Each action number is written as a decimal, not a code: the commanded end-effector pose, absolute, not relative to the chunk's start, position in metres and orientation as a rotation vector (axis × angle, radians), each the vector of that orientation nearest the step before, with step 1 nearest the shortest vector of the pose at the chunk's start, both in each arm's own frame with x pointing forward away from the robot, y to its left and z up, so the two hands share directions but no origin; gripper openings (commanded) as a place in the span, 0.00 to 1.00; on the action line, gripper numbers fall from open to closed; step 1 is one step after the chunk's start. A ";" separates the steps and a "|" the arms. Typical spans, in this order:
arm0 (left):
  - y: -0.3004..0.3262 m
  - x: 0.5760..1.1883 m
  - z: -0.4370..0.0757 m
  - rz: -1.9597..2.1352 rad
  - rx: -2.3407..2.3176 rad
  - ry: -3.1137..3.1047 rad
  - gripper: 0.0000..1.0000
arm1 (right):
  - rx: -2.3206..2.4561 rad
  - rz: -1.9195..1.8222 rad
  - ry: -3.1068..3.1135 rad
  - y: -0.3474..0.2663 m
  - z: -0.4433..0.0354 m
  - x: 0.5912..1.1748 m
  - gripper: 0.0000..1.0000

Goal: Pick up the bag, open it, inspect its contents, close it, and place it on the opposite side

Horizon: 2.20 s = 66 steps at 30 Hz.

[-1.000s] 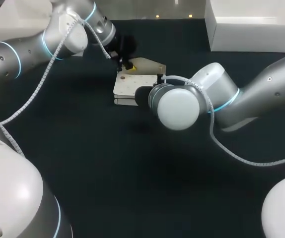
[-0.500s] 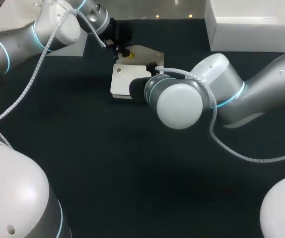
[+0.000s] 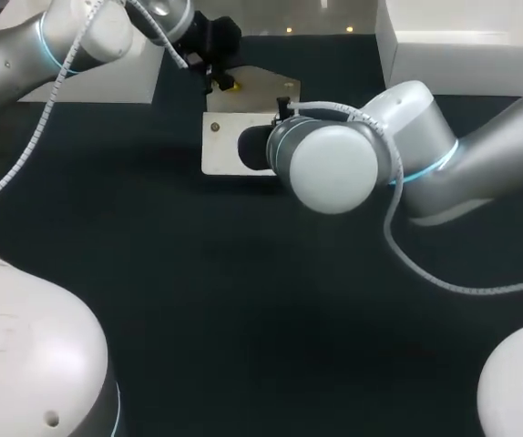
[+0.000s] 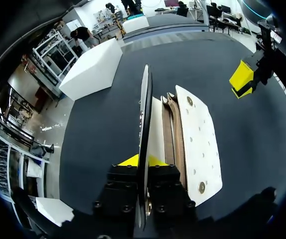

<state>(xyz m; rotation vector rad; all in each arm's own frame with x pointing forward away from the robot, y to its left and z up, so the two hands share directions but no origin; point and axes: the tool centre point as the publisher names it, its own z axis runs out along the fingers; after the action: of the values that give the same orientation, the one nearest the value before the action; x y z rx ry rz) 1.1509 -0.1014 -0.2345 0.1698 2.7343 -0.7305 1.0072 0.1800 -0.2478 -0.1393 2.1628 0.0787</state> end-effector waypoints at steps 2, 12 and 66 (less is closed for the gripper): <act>-0.094 1.140 -0.220 -0.717 0.138 2.691 0.00 | -0.147 0.115 2.192 0.175 -0.240 1.019 0.00; -0.094 1.140 -0.220 -0.717 0.138 2.691 0.00 | -0.147 0.115 2.192 0.175 -0.240 1.019 0.00; -0.093 1.127 -0.208 -0.811 -0.027 2.664 0.00 | -0.194 0.082 2.378 0.193 -0.269 1.091 0.00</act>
<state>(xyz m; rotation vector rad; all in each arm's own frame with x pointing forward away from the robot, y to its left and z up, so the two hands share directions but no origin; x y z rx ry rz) 1.1273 -0.0931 -0.2105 -0.0244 2.6667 -0.8111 1.0944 0.1914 -0.2682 -0.1971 2.3771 0.0910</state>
